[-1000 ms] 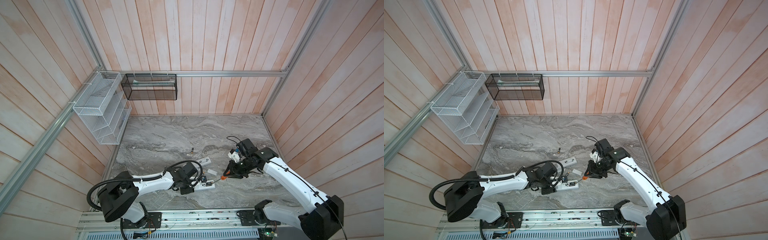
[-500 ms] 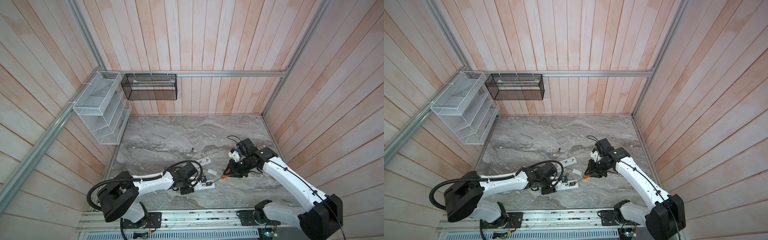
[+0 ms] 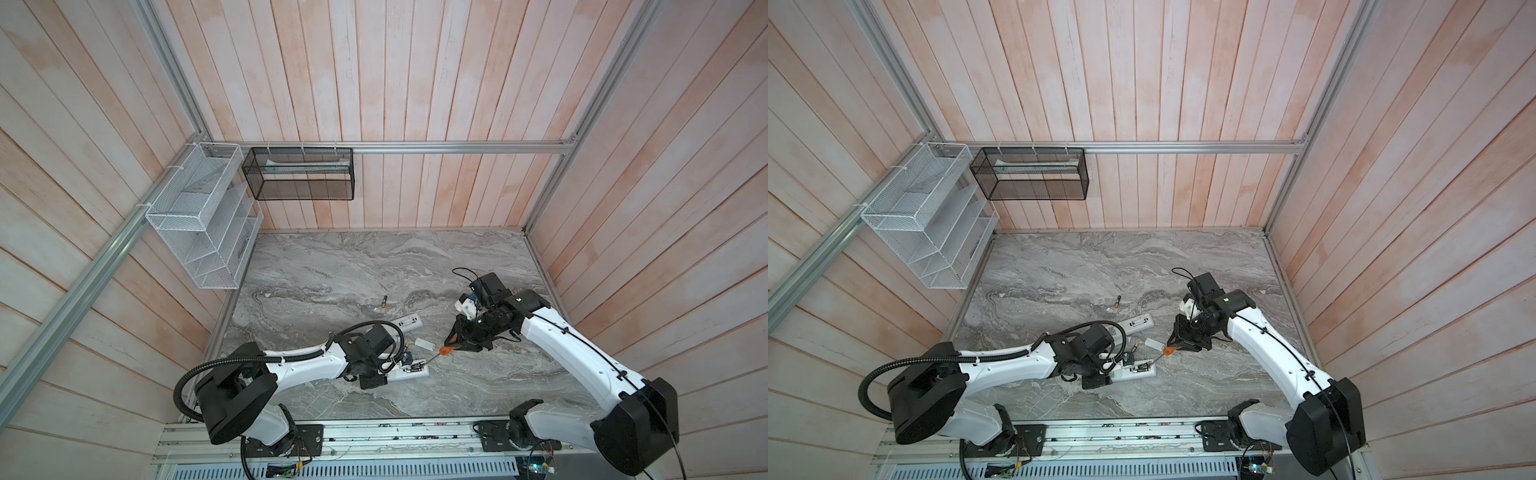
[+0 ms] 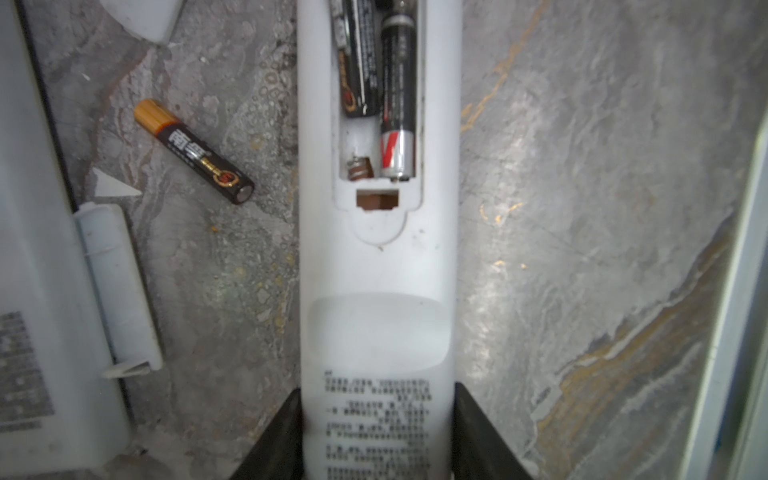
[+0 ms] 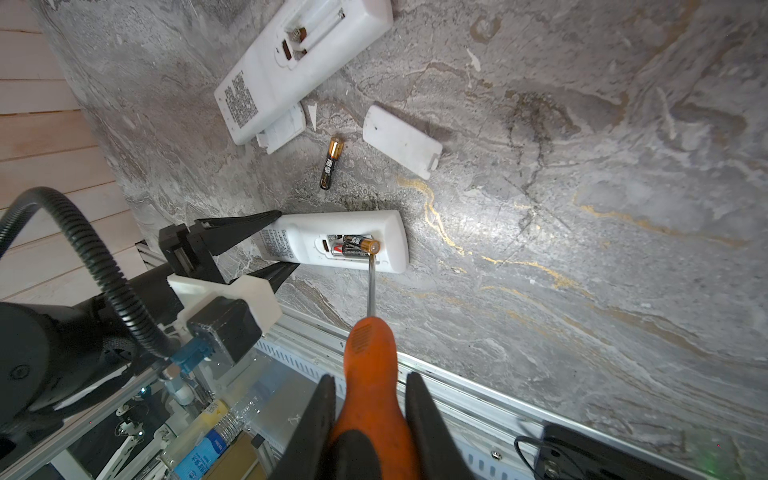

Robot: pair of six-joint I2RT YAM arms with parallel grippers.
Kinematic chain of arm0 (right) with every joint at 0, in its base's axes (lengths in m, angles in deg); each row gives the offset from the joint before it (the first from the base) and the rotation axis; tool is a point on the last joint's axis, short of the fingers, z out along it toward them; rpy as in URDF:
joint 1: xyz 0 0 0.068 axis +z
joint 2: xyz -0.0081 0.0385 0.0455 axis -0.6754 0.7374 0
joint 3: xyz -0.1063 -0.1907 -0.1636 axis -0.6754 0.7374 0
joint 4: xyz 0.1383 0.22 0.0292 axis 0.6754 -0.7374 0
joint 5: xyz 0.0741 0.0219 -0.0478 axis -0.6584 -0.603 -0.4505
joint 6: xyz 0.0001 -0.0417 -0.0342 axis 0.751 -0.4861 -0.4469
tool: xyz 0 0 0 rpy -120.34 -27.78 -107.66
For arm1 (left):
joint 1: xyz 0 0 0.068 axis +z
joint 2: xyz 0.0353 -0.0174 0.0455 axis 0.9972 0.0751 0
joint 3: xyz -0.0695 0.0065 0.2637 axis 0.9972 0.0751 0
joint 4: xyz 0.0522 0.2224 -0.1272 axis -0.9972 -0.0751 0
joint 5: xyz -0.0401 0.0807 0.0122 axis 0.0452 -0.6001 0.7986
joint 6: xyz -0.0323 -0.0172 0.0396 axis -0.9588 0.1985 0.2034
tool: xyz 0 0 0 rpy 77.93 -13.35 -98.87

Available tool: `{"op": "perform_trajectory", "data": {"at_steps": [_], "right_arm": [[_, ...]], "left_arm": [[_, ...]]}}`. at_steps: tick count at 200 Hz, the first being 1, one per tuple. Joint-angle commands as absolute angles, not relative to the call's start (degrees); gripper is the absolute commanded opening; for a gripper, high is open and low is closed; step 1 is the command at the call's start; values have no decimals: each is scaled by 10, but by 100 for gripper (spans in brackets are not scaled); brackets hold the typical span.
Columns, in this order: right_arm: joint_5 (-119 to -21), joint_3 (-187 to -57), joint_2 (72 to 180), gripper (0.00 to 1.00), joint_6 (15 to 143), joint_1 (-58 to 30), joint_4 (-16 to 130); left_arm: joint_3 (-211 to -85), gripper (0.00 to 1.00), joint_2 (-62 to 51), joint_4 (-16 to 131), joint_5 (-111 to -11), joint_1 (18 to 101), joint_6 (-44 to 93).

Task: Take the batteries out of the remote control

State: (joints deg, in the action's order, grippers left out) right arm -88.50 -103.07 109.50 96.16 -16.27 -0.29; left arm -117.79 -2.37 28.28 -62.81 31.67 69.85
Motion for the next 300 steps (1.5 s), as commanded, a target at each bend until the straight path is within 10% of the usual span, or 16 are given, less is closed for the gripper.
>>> {"op": "perform_trajectory", "data": {"at_steps": [1,300], "right_arm": [[-906,-1064,1094,13,964,-158,46],[-892,-1057,1107,13,832,-153,-40]], "left_arm": [[-1186,13,-22,283,-614,315,705],[-1183,13,-9,290,-631,315,703]]}}
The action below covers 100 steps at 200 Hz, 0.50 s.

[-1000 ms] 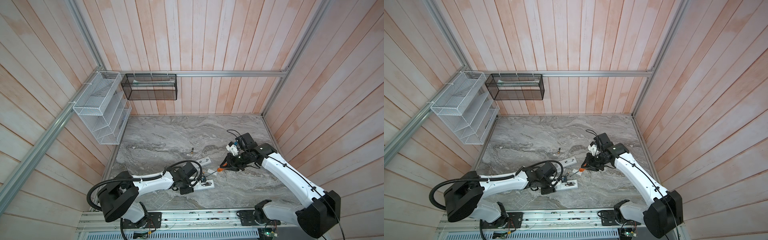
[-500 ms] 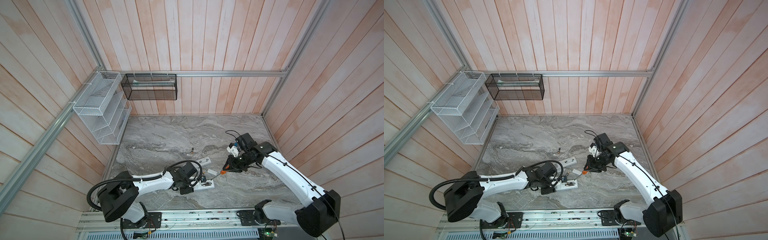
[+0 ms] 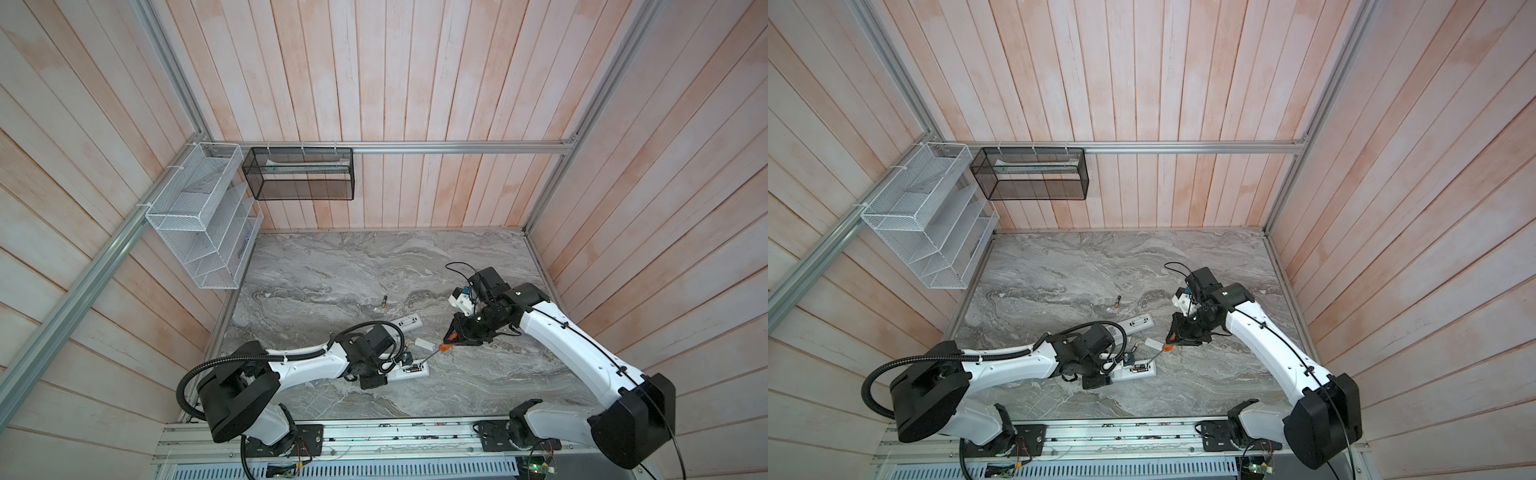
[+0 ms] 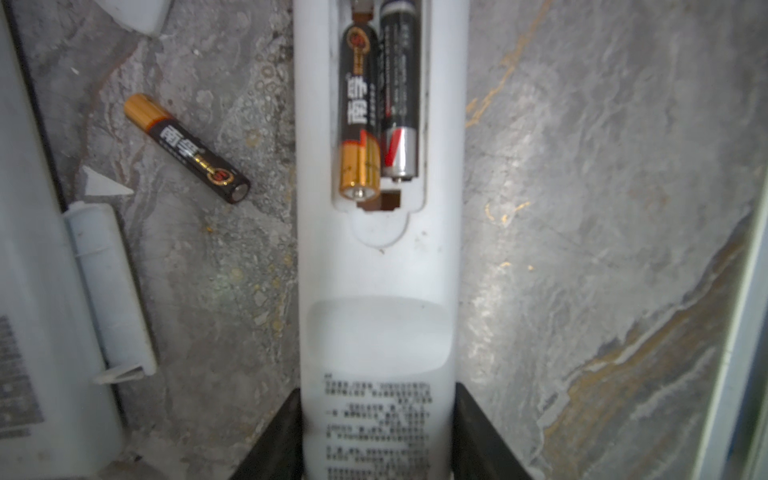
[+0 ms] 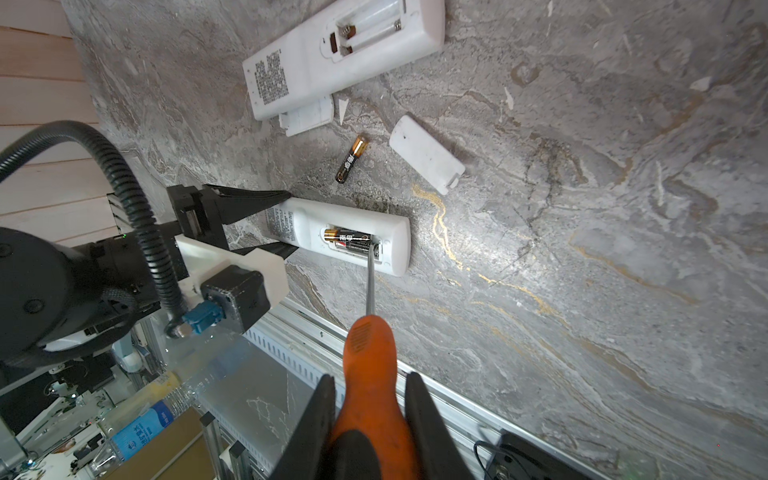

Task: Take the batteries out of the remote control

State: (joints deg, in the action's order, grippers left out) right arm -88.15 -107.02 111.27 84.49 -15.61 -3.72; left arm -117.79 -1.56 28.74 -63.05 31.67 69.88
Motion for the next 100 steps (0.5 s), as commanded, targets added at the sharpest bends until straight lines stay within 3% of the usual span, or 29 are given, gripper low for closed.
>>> {"op": "perform_trajectory", "data": {"at_steps": [1,100], "right_arm": [[-891,-1057,1107,13,832,-153,-41],[-893,-1025,1098,13,835,-153,-31]], "left_arm": [[-1184,13,-9,290,-631,315,703],[-1182,13,-13,291,-634,315,702]]}}
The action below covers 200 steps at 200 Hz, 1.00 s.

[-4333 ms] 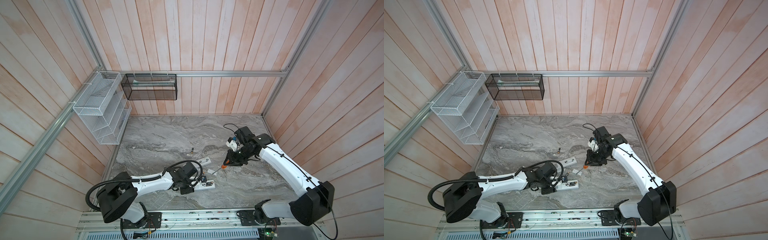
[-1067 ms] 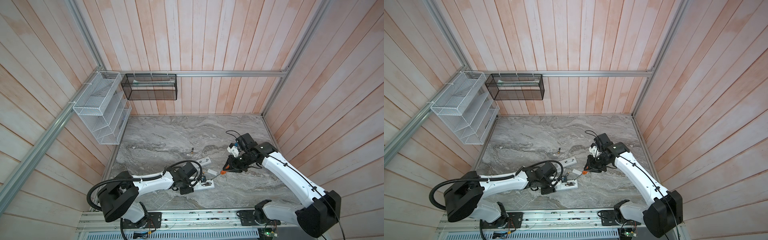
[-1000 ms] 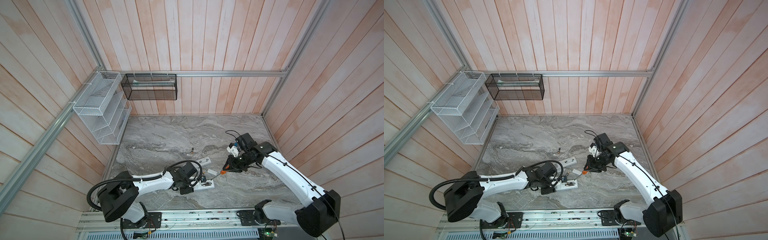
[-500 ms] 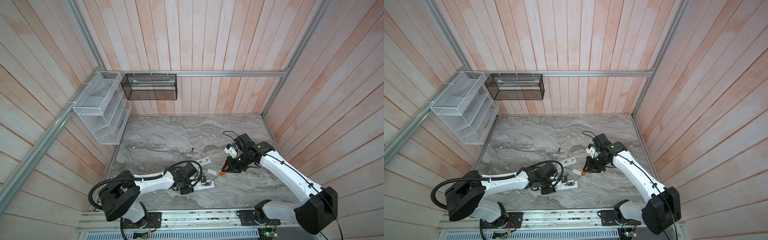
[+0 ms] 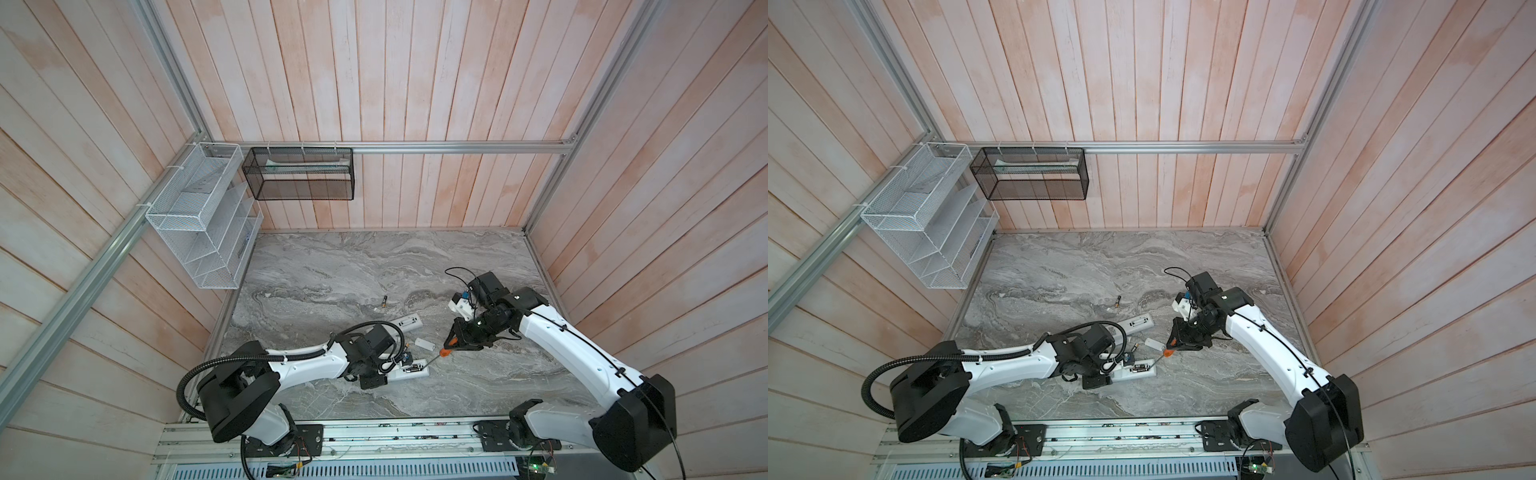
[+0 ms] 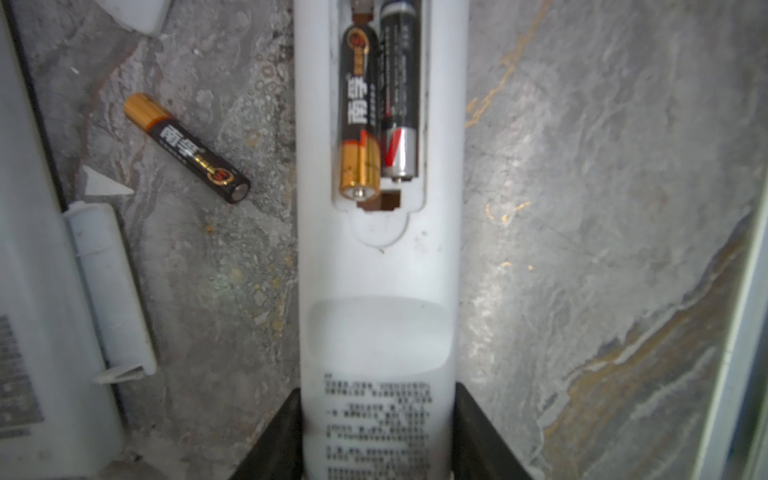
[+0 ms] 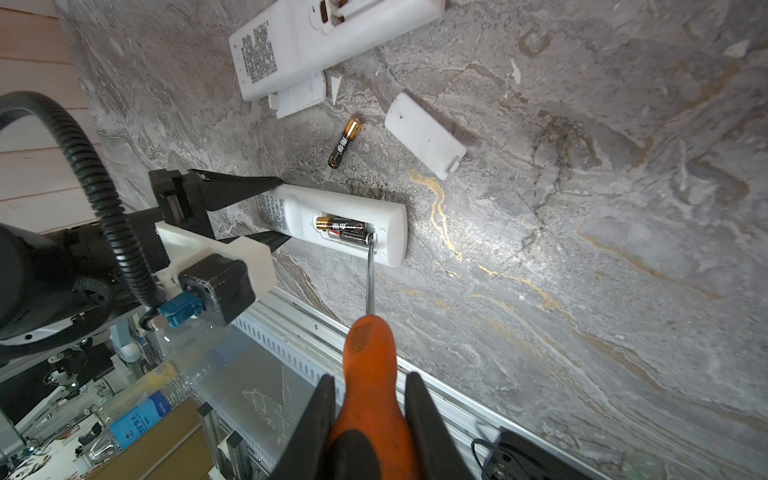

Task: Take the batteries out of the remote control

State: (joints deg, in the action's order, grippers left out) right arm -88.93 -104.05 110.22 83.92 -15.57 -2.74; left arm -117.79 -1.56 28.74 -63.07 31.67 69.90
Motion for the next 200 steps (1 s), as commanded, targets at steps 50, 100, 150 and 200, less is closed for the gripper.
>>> {"op": "perform_trajectory", "data": {"at_steps": [50,100,150,200], "right_arm": [[-916,-1003,1096,13,845,-152,-4],[-954,-991,1084,13,868,-148,23],[-981,-1008,1083,13,909,-113,57],[-982,-1045,1086,13,928,-91,59]], "left_arm": [[-1184,13,-12,291,-634,315,703],[-1184,13,-10,291,-633,315,703],[-1184,13,-9,293,-634,315,704],[-1182,13,-12,295,-636,315,703]]}}
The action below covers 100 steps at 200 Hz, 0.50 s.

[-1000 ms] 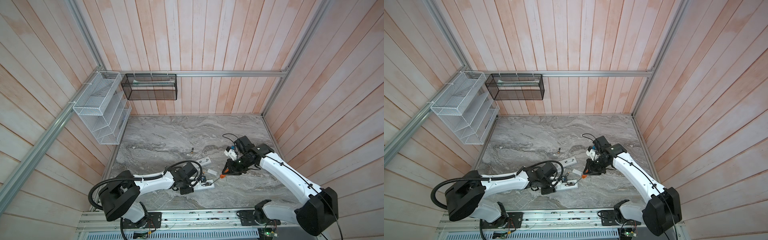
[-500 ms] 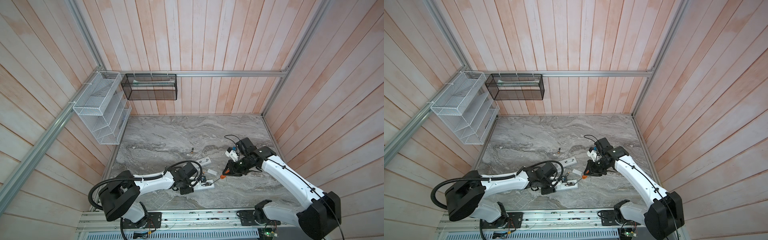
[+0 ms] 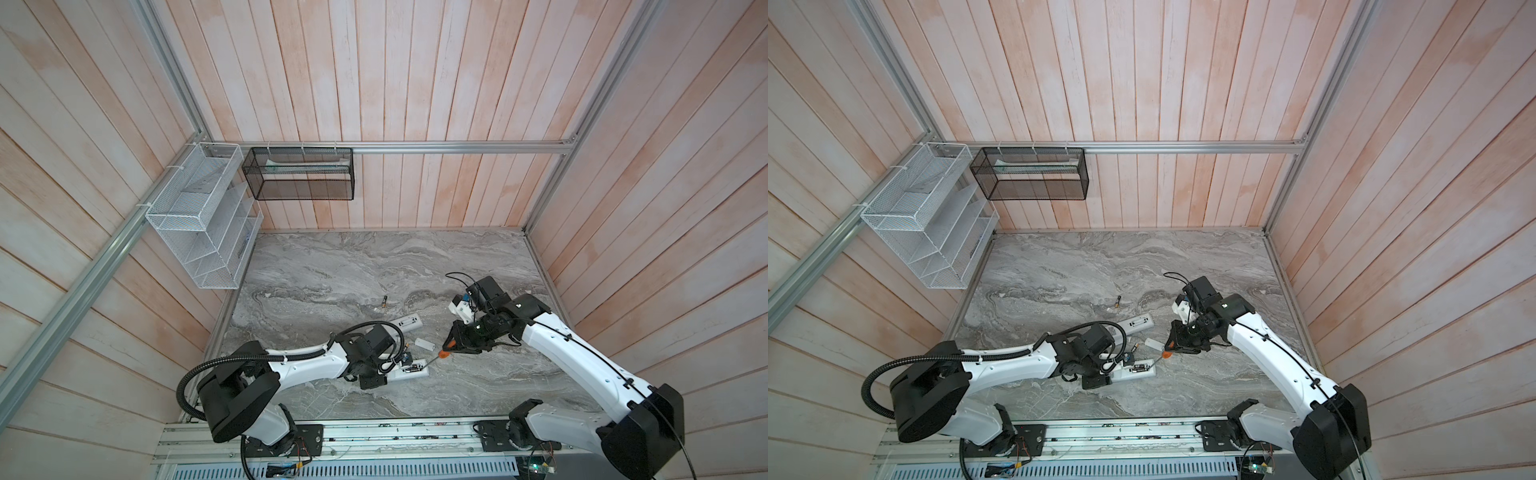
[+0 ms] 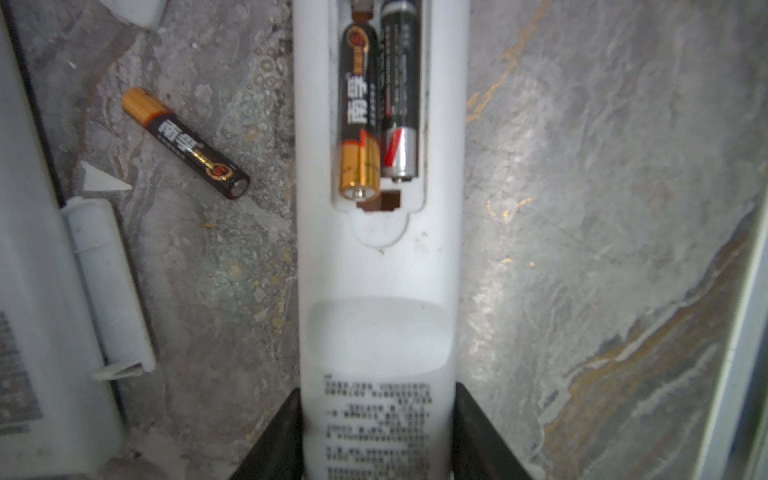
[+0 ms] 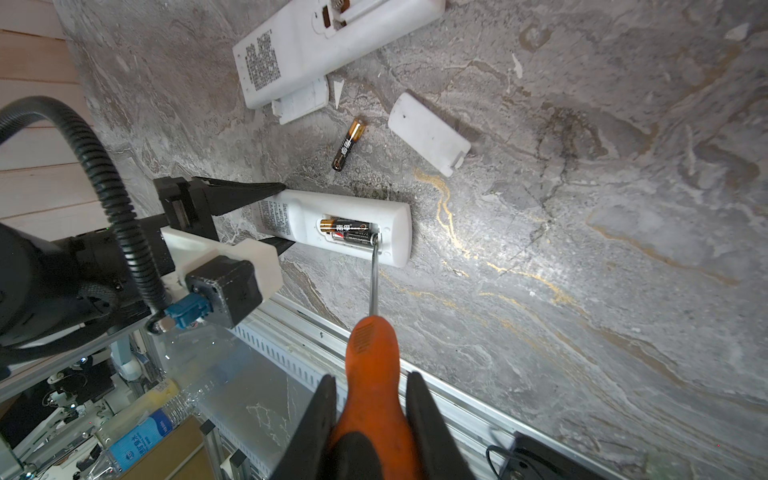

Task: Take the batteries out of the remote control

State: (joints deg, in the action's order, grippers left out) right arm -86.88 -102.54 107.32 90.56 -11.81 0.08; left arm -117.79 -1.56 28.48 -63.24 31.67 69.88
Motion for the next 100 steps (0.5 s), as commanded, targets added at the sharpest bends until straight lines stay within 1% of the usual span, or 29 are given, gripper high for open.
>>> {"op": "perform_trajectory", "data": {"at_steps": [1,100], "right_arm": [[-982,-1047,1086,13,929,-91,57],[-959,-1083,1074,13,939,-86,25]], "left_arm": [[-1182,13,-12,295,-636,315,702],[-1184,13,-4,297,-644,315,700]]}}
